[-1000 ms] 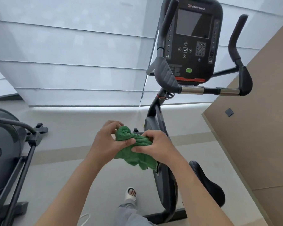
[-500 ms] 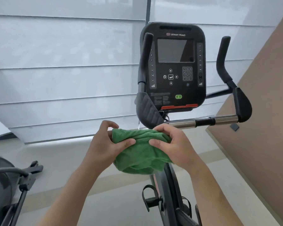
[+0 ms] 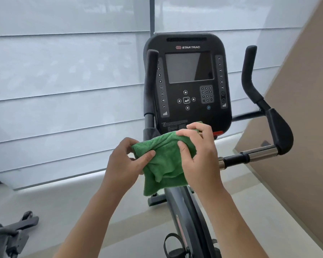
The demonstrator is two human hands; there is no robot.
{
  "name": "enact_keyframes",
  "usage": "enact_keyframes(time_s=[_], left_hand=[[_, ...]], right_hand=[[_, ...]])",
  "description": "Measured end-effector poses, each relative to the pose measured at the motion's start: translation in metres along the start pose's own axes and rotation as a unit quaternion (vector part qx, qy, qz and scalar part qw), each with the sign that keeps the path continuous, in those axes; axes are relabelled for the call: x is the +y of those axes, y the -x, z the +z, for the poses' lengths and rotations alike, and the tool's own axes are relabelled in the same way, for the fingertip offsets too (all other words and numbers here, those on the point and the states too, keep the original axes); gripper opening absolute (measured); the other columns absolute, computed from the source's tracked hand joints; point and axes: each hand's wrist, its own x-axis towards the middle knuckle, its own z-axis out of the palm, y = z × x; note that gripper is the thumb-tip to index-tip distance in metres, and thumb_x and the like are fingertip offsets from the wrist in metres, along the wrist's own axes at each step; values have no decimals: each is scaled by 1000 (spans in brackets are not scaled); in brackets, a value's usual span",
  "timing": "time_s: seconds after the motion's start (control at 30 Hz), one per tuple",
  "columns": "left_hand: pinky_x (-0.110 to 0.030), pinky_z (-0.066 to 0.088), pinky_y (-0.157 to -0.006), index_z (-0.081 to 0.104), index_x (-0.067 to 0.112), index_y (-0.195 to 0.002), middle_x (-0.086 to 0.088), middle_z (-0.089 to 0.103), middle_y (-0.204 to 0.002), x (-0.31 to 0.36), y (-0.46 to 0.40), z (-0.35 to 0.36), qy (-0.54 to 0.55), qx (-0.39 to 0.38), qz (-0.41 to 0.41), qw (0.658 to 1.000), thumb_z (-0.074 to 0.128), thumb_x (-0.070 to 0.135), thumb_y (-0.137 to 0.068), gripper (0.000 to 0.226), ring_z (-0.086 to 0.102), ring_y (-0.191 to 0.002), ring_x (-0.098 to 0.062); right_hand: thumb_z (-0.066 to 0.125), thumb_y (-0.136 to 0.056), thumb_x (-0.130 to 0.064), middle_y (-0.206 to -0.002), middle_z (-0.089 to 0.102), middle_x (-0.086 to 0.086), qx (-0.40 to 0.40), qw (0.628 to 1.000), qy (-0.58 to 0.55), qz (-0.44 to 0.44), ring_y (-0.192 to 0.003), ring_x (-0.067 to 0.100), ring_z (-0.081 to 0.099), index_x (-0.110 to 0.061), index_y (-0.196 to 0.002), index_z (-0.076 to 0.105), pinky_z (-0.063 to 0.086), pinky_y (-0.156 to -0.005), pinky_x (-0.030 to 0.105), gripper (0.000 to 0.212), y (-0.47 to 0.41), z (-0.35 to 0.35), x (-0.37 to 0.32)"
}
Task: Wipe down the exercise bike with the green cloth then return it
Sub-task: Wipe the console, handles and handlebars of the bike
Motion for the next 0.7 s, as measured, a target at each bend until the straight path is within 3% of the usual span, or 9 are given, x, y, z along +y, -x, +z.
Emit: enact_keyframes(time_s=[0.1, 0.17, 0.23, 0.33, 0.47, 0.6, 0.7], left_hand=[[-30, 58, -54, 65, 16, -91, -4, 74, -92, -6, -24, 4, 4, -15, -3, 1000, 87, 26, -84, 26, 73, -65, -29], [-30, 59, -56, 68, 16, -90, -3, 75, -89, -11, -39, -3, -13, -57, -3, 998, 84, 30, -86, 22, 73, -65, -23], [-39, 63, -64, 73, 15, -89, -6, 77, -85, -14, -53, -16, -7, -134, -10, 991, 76, 36, -93, 21, 74, -68, -27], [-45, 64, -75, 79, 11, -89, -8, 79, -81, -16, -83, -37, 6, -202, -33, 979, 55, 44, -103, 43, 75, -69, -33], [-50, 61, -80, 77, 11, -85, -5, 78, -84, -25, -134, -36, -4, -214, -31, 976, 63, 23, -102, 25, 73, -67, -23], [-37, 61, -72, 74, 12, -83, -8, 76, -82, -39, -159, -24, -2, -260, -2, 966, 62, 15, -100, 21, 72, -69, -20], [-26, 57, -66, 74, 10, -84, -9, 75, -77, -48, -169, -26, 11, -292, 8, 956, 61, 15, -101, 22, 74, -69, -22]], right_hand=[[70, -94, -45, -151, 40, -4, -88, 994, 48, 39, -138, 16, 45, -25, -136, 64, 49, -114, 37, 47, 7, 25, -8], [59, -88, -70, -163, 27, -5, -135, 981, 135, 46, -150, 19, 30, -30, -150, 52, 39, -121, 44, 74, 19, 43, -17], [48, -86, -83, -170, 17, -3, -156, 964, 207, 55, -159, 24, 15, -32, -159, 39, 27, -127, 50, 90, 34, 63, -28], [40, -90, -85, -173, 19, 5, -132, 944, 290, 81, -161, 36, 13, -28, -163, 33, 28, -124, 62, 93, 42, 91, -39], [40, -95, -78, -171, 25, 14, -139, 892, 413, 120, -153, 49, 27, -23, -165, 28, 37, -113, 67, 90, 24, 118, -33], [35, -98, -77, -160, 42, 15, -113, 861, 466, 167, -136, 44, 47, -21, -161, 35, 45, -98, 64, 84, 3, 133, -30], [26, -98, -78, -142, 53, 6, -109, 854, 466, 205, -119, 34, 54, -22, -153, 39, 48, -89, 56, 80, -23, 141, -32]])
